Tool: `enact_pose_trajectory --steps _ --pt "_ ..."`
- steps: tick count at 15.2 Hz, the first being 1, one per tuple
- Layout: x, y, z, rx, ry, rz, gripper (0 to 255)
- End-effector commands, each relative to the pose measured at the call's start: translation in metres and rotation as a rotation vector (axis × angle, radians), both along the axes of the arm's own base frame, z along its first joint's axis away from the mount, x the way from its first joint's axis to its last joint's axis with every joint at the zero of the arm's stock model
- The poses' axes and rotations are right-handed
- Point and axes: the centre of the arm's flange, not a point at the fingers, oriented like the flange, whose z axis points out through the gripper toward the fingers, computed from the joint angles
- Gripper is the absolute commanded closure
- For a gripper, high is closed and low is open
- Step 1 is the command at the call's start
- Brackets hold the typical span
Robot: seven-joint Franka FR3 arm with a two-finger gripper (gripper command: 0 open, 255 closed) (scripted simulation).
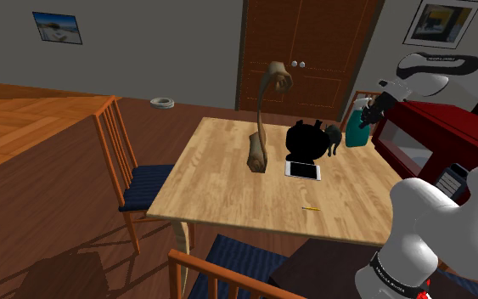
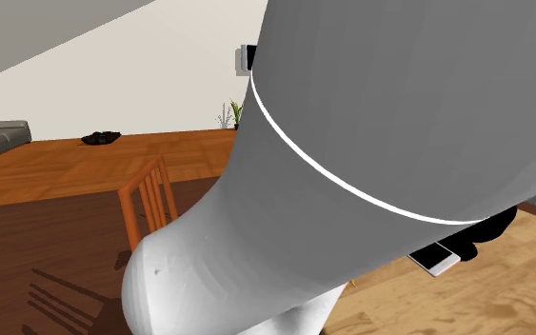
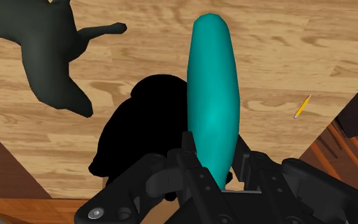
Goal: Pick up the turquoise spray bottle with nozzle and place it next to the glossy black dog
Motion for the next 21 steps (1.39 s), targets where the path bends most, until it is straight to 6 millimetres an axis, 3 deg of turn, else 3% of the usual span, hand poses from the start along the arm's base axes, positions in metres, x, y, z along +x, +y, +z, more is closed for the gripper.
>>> enact_pose_trajectory --steps 1,21 --pt "0.000 0.000 -0.011 0.000 0.000 0.000 255" --pt "0.000 0.000 -0.117 0.000 0.000 0.000 255"
